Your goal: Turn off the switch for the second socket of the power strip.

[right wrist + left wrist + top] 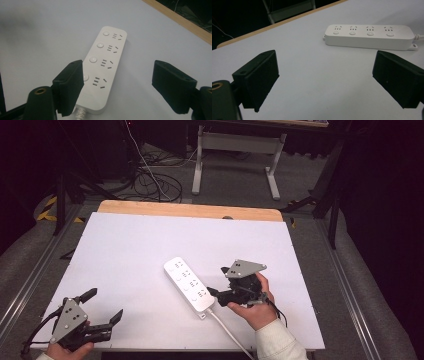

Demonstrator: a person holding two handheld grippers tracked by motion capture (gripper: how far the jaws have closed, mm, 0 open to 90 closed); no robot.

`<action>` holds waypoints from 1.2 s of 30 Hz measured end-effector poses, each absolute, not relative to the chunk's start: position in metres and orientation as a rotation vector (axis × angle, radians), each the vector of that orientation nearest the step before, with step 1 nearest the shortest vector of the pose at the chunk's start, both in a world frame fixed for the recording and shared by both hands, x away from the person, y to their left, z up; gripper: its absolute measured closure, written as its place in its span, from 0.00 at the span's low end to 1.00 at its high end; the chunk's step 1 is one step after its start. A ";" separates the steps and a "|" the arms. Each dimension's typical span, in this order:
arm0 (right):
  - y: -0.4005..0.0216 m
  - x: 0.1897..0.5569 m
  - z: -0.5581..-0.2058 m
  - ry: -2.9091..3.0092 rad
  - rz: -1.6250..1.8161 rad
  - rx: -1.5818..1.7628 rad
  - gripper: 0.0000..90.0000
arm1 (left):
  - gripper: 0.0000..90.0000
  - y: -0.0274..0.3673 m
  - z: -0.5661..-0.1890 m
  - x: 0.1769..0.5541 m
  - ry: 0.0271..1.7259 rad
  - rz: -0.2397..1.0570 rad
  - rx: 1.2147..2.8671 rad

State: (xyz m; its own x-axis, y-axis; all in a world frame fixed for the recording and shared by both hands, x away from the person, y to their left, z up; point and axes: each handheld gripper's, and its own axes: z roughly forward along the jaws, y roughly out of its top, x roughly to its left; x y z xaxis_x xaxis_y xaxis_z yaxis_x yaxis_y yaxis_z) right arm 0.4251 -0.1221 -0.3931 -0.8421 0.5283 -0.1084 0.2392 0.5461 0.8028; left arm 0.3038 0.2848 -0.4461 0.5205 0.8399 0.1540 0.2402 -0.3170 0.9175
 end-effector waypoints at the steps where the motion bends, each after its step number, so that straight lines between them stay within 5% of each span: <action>1: -0.120 0.426 -0.393 2.451 1.194 0.627 0.28 | 0.08 0.285 -0.446 0.304 0.895 0.808 1.831; 28: -0.078 0.440 -0.394 2.495 1.161 0.572 0.33 | 0.08 0.286 -0.446 0.305 0.884 0.824 1.833; 36: -0.069 0.444 -0.395 2.516 1.121 0.508 0.50 | 0.08 0.285 -0.447 0.305 0.888 0.816 1.836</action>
State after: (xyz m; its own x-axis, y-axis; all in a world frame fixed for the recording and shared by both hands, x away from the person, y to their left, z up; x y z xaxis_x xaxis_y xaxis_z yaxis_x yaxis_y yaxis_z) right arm 0.4438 -0.0691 -0.3953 -0.8786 0.4503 -0.1592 0.1828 0.6249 0.7590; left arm 0.3054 0.2847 -0.4465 0.5218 0.8370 0.1646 0.2349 -0.3264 0.9156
